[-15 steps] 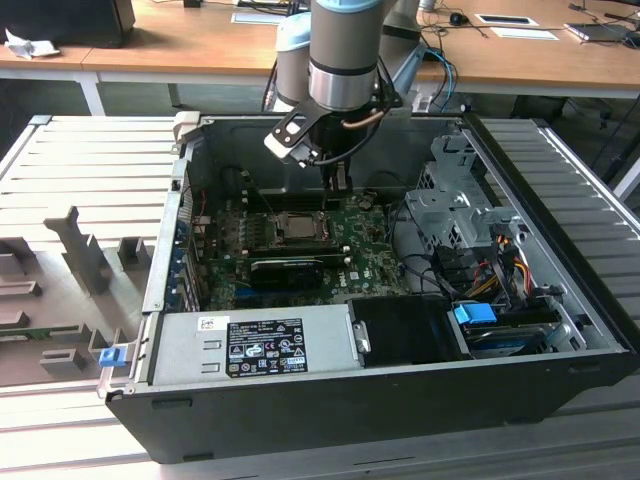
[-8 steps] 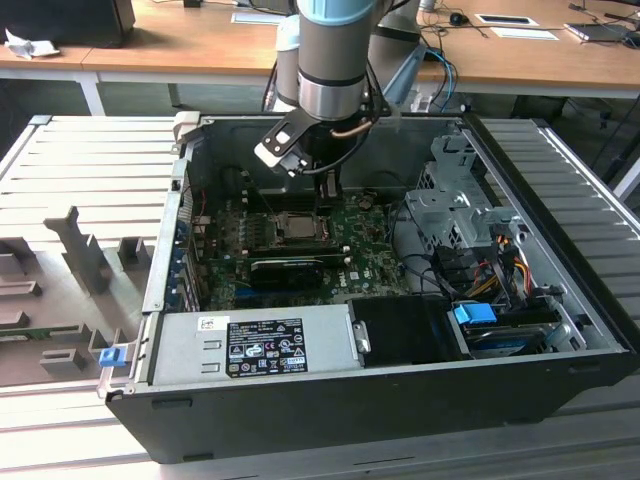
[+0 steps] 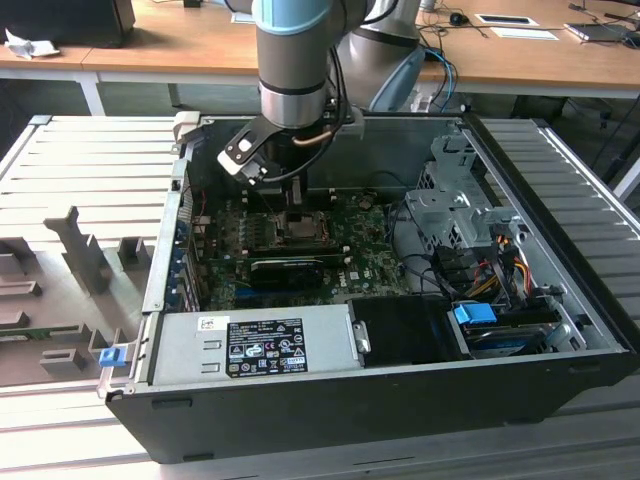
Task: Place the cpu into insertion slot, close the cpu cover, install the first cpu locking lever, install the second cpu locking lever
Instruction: 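Close the cpu cover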
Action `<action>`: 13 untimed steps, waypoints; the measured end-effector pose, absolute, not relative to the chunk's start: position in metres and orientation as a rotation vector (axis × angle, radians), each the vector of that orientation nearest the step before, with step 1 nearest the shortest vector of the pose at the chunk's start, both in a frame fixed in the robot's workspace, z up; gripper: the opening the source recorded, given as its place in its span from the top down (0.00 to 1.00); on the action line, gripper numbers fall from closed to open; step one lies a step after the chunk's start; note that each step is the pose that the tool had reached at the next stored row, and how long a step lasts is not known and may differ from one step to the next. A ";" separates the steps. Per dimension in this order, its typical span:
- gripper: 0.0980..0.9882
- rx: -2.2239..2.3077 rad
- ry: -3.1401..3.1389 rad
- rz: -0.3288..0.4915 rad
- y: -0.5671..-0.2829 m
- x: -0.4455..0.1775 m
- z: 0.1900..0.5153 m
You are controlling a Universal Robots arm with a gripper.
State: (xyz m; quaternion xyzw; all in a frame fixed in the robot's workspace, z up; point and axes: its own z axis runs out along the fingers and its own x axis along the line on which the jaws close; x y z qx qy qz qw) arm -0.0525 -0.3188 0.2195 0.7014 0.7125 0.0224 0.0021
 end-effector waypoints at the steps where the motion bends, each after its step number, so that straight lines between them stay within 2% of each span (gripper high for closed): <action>1: 0.99 2.201 2.236 0.068 -0.318 -0.053 0.218; 13: 0.99 2.207 2.241 0.057 -0.315 -0.053 0.205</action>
